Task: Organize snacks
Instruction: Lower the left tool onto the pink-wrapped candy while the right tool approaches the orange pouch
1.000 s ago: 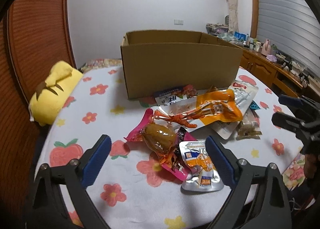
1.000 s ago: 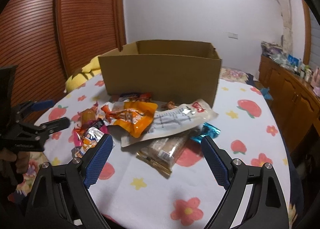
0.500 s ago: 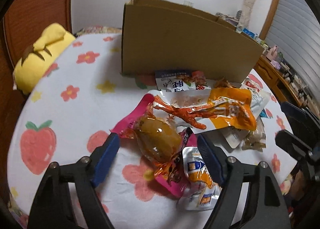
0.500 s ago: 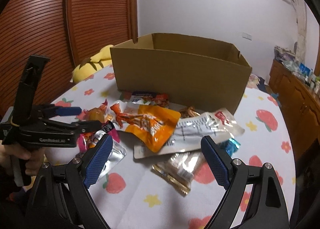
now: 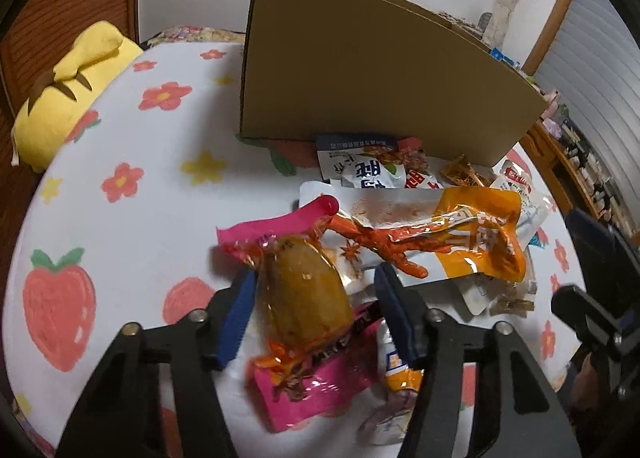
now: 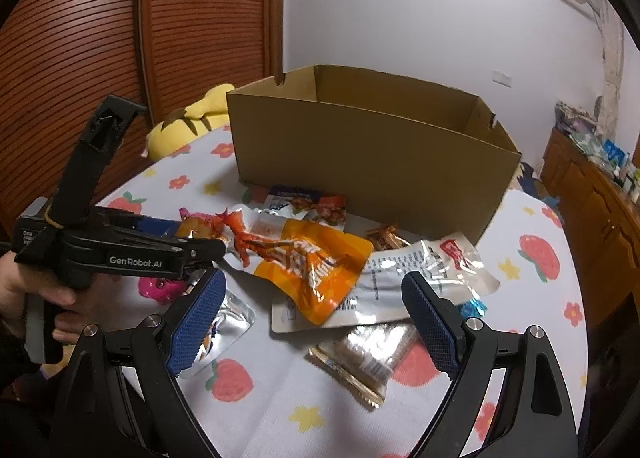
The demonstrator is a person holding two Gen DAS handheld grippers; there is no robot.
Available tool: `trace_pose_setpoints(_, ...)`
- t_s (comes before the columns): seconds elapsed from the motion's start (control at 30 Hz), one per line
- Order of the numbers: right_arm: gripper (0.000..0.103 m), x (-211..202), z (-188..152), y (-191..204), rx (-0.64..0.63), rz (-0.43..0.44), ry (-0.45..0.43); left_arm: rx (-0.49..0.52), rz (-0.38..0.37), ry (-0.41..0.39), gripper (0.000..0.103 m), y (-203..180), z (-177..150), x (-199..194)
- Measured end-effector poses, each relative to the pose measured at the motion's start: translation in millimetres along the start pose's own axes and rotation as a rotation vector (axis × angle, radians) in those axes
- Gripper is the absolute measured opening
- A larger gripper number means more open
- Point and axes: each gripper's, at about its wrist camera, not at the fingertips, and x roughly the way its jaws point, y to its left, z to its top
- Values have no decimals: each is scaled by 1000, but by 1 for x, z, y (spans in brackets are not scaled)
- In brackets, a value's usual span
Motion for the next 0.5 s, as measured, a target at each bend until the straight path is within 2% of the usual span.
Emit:
trace_pose_setpoints(0.1, 92, 11, 9, 3, -33, 15, 24, 26, 4, 5, 55, 4, 3, 0)
trace_pose_setpoints(0.23, 92, 31, 23, 10, -93, 54, 71, 44, 16, 1, 45, 12, 8, -4)
trace_pose_setpoints(0.5, 92, 71, 37, 30, -258, 102, 203, 62, 16, 17, 44, 24, 10, -5)
